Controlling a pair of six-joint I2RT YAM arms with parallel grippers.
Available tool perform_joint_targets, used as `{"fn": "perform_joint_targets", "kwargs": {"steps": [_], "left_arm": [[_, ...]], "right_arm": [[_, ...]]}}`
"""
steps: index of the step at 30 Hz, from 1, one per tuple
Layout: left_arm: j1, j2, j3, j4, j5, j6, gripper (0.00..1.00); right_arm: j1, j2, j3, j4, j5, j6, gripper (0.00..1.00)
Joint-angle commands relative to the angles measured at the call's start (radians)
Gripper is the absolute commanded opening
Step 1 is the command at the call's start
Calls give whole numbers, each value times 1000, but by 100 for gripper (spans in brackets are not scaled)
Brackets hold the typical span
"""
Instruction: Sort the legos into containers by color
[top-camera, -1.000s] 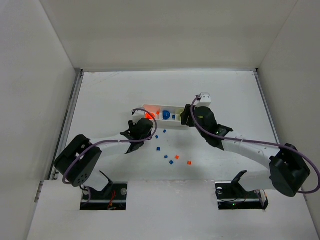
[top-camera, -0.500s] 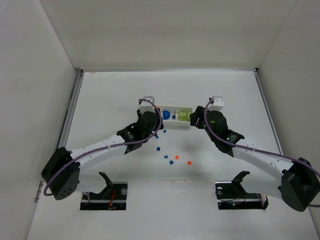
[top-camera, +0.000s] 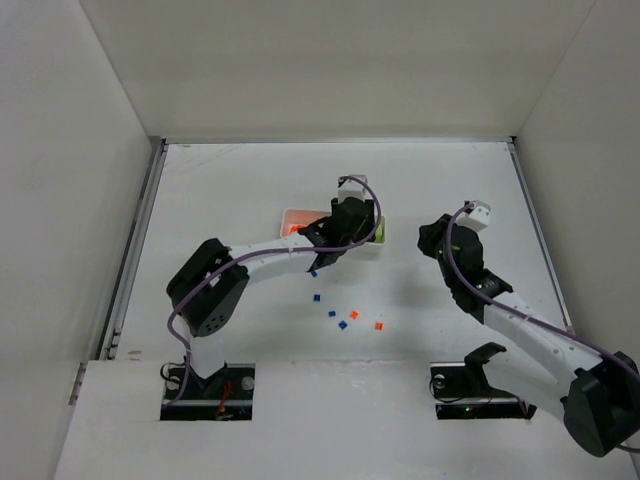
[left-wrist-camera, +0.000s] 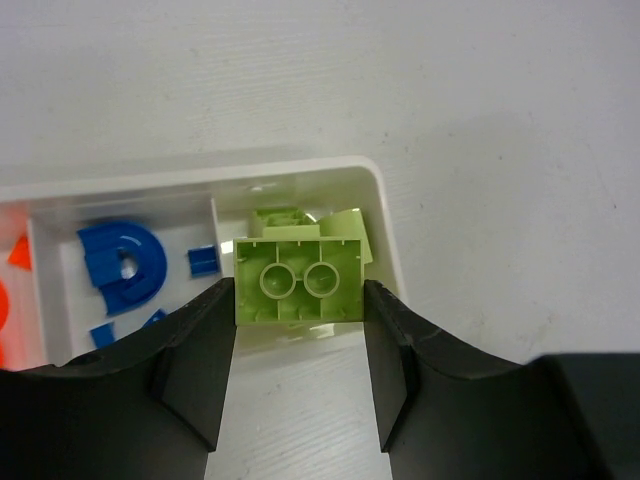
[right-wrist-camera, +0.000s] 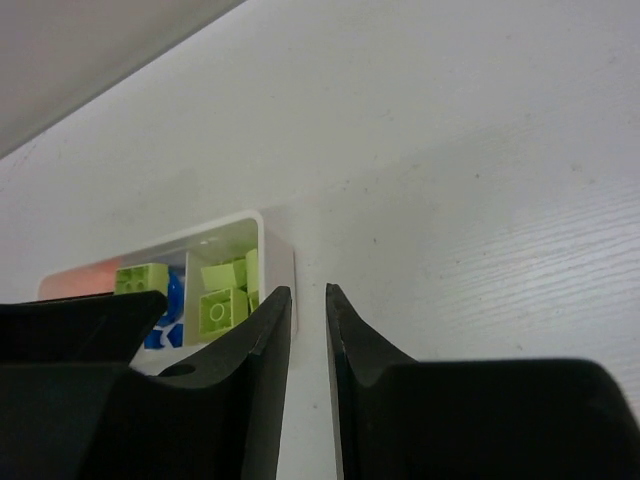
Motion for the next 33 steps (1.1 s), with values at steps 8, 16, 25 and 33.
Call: {"fn": "perform_joint_targets", "kwargs": {"steps": [8,16,25,33], "left_arm": [[-15,115,167,4,22,36,37],[-18,126,177,-5,16,41,52],[-12,54,119,0,-12,58,56],[-27,-223,-151,6,-86,49,45]], "right_arm": [[-9,-37,-7,22,-5,31,35],[-9,-31,-9,22,-5,31,47],[-7,-28,-7,22,-2,31,51],[40,29,12,-12,-7,20,27]]}}
